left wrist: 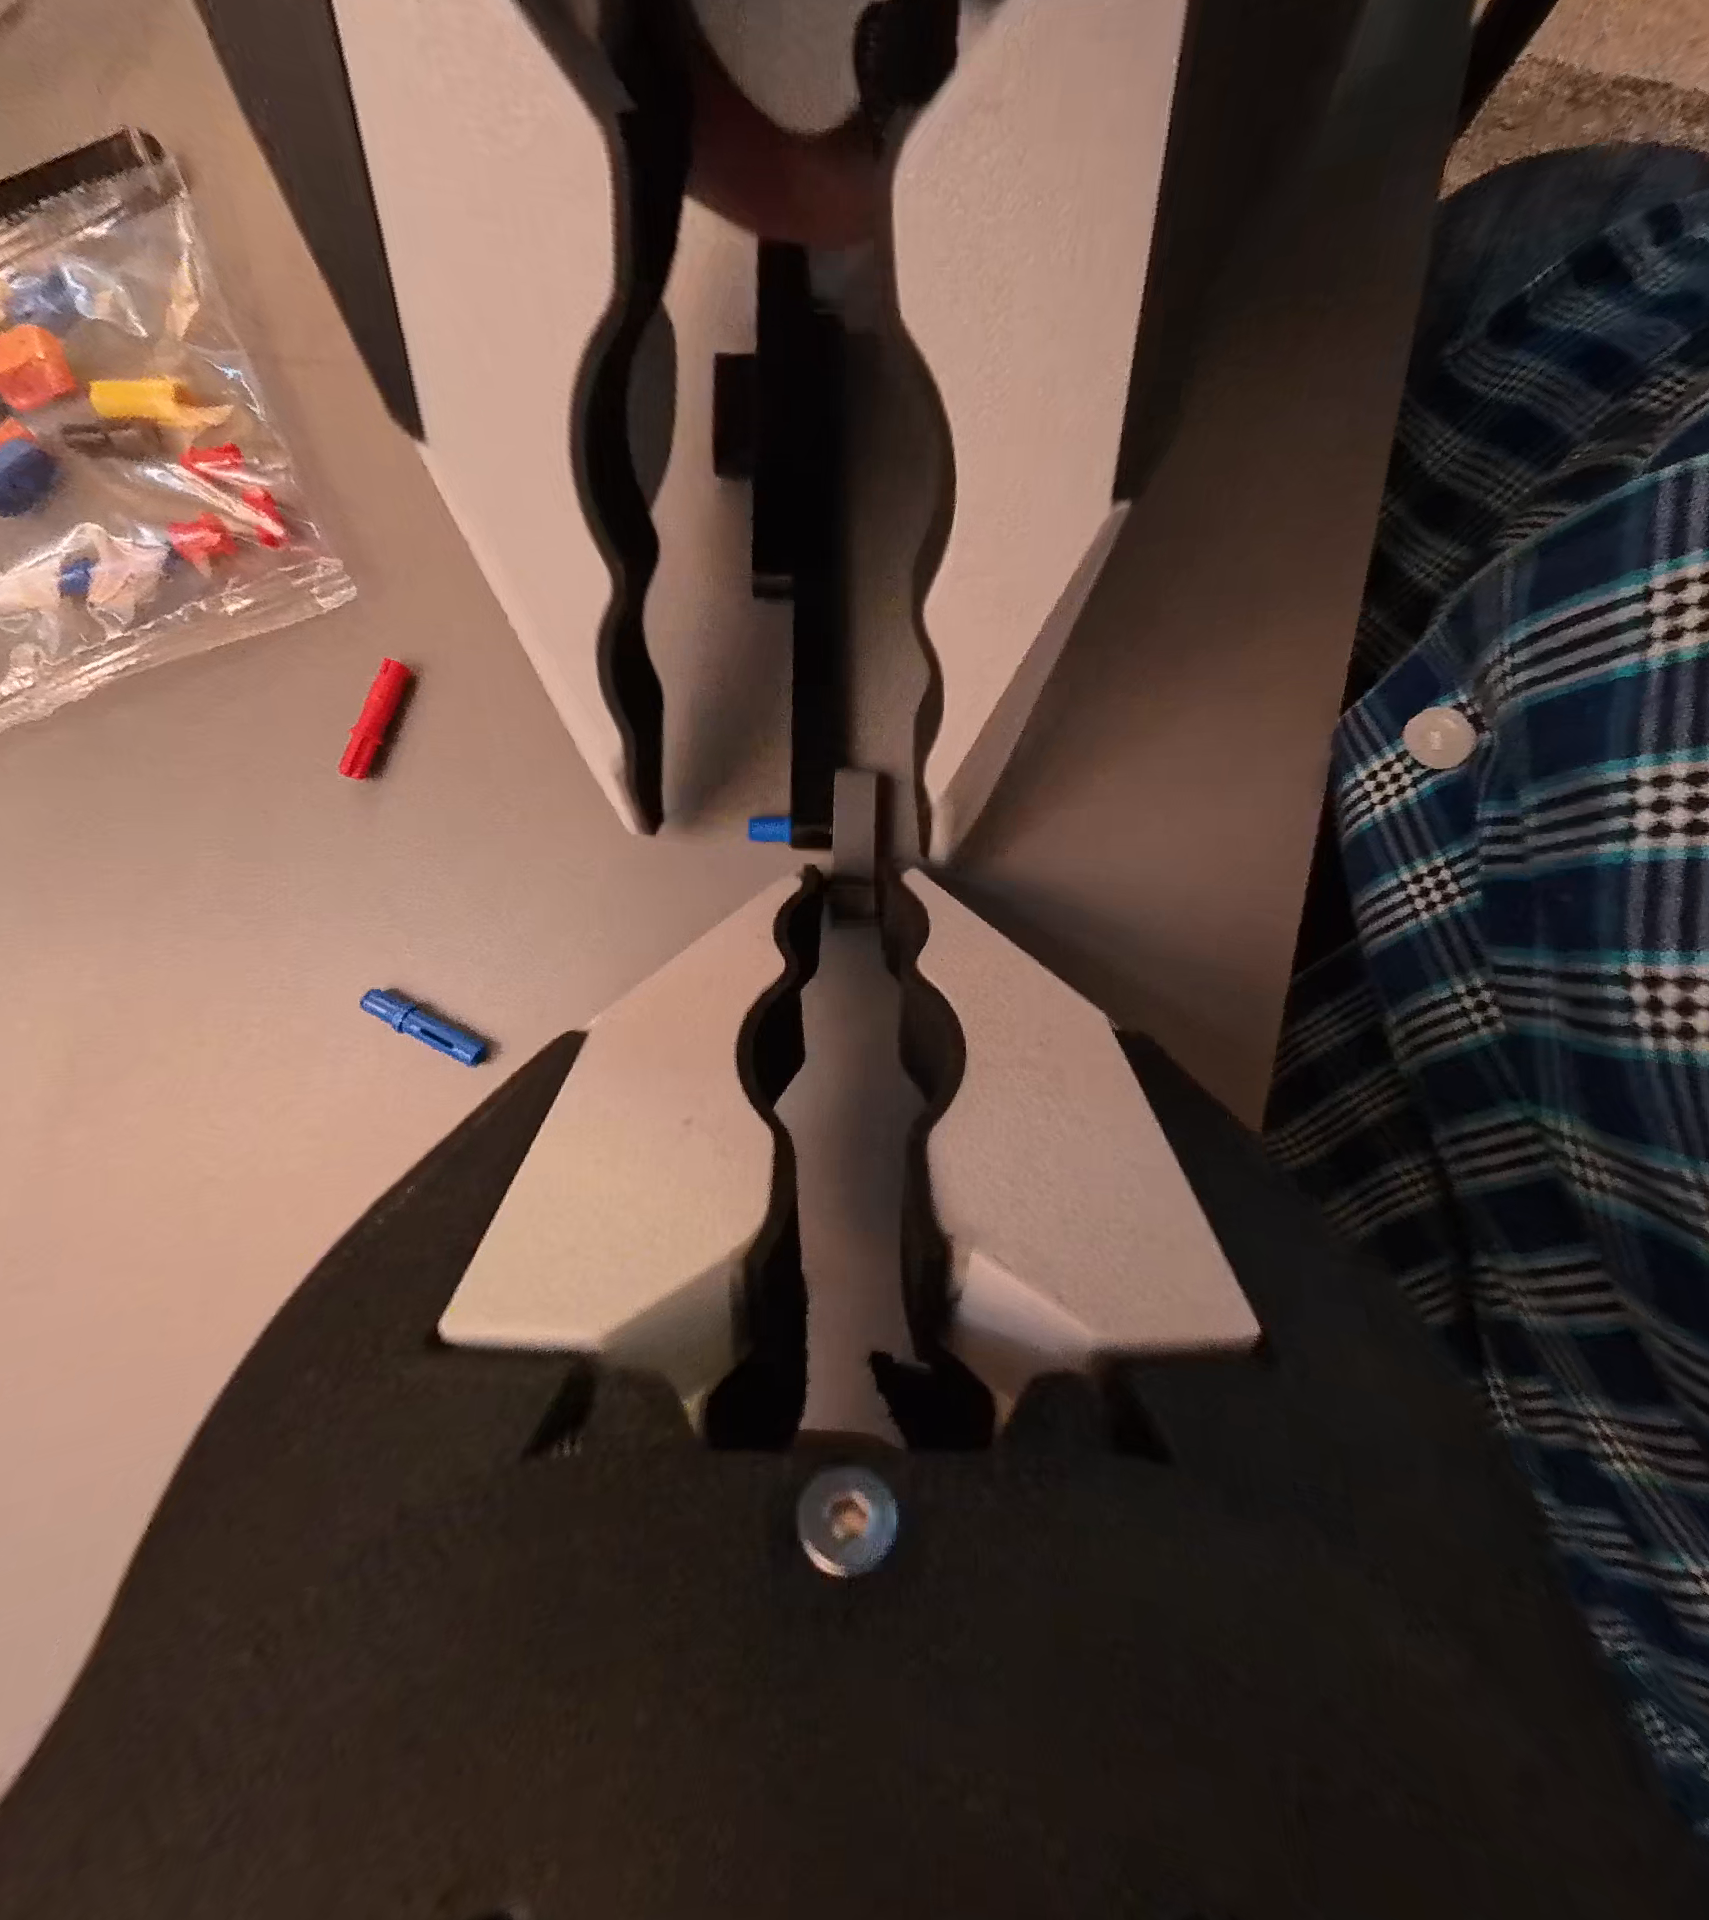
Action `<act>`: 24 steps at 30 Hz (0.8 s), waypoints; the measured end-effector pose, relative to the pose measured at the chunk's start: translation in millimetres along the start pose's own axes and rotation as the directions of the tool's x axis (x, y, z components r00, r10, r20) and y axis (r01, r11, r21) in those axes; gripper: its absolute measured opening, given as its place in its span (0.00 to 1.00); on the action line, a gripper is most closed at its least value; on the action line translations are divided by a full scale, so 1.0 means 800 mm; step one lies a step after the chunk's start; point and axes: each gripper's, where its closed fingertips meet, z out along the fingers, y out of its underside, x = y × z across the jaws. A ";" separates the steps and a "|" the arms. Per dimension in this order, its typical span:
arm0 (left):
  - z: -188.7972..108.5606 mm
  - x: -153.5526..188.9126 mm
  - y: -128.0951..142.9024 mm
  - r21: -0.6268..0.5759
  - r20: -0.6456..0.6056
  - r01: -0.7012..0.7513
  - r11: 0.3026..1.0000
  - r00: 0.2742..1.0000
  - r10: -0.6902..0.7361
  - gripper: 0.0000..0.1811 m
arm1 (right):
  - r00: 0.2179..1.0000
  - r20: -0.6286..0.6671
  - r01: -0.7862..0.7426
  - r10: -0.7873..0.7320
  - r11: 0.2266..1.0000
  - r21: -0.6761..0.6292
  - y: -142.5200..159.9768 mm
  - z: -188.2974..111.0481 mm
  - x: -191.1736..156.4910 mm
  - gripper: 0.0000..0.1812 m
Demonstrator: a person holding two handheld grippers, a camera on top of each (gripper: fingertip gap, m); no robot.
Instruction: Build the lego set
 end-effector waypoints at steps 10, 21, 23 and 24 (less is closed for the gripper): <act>0.003 -0.006 -0.003 0.026 0.066 0.050 0.998 0.996 -0.052 0.04 | 0.996 -0.082 -0.047 0.047 0.999 -0.001 0.009 -0.052 0.004 0.23; 0.008 -0.012 -0.009 0.056 0.142 0.115 0.992 0.982 -0.122 0.03 | 0.984 -0.156 -0.093 0.091 0.996 -0.004 0.025 -0.080 -0.008 0.20; 0.009 -0.013 -0.010 0.059 0.153 0.122 0.991 0.980 -0.130 0.03 | 0.981 -0.166 -0.098 0.097 0.995 0.002 0.026 -0.084 -0.009 0.20; 0.009 -0.014 -0.011 0.060 0.158 0.127 0.990 0.978 -0.135 0.03 | 0.980 -0.170 -0.101 0.101 0.995 0.007 0.026 -0.087 -0.009 0.20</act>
